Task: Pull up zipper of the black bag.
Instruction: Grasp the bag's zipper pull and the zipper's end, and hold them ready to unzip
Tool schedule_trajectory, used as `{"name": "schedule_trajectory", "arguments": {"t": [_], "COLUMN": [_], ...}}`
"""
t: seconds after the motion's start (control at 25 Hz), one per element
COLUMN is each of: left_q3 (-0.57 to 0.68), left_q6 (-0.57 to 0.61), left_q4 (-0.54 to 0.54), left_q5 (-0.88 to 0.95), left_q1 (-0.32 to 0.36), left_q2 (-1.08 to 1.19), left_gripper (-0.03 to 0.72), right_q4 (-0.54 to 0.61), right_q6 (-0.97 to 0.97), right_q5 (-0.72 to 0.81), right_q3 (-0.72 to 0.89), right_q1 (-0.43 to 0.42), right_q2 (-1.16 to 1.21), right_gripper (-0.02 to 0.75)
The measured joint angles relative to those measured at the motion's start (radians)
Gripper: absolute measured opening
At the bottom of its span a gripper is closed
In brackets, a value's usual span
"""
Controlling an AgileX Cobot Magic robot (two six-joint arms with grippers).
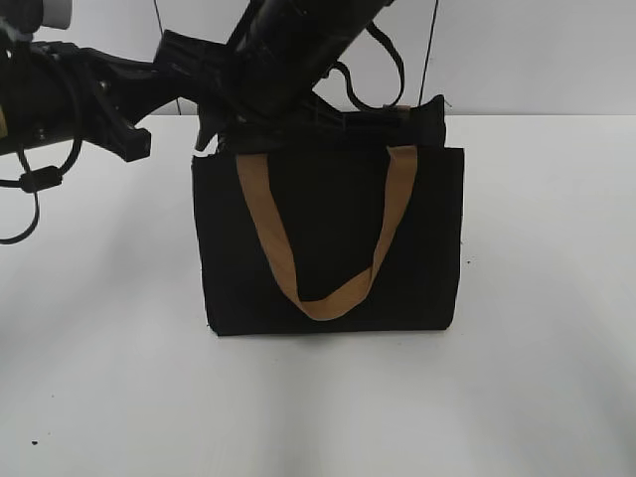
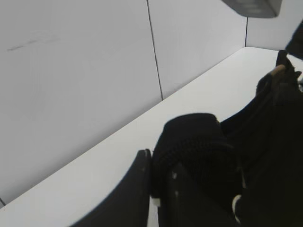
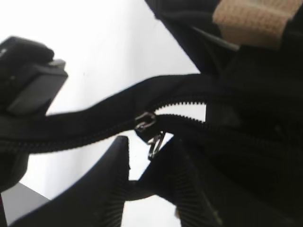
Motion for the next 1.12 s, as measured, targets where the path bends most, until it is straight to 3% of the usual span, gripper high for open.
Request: {"name": "schedule_trajectory", "arguments": {"t": [0.2, 0.32, 0.4, 0.68, 1.12], "left_q3": [0.000, 0.000, 0.000, 0.000, 0.000], "left_q6": [-0.001, -0.003, -0.003, -0.003, -0.004], "left_q4": [0.000, -0.003, -0.005, -0.008, -0.029], "left_q5": [-0.001, -0.001, -0.001, 0.012, 0.200], "left_q1": [-0.001, -0.001, -0.001, -0.001, -0.001], "left_q2": [0.000, 0.000, 0.000, 0.000, 0.000], "left_gripper": [0.032, 0.032, 0.032, 0.032, 0.032], "right_q4": [-0.042, -0.070, -0.080, -0.080, -0.067], "right_q6": [0.049, 0.070, 0.073, 0.042, -0.141], "right_q5": [-0.026, -0.026, -0.026, 0.003, 0.142], "right_q3": [0.000, 0.000, 0.000, 0.000, 0.000], "right_q1": [0.001, 0.002, 0.004, 0.004, -0.006], "right_q2": [0.000, 0.000, 0.000, 0.000, -0.076], "right_gripper": [0.200, 0.047, 0.003, -0.008, -0.008]}}
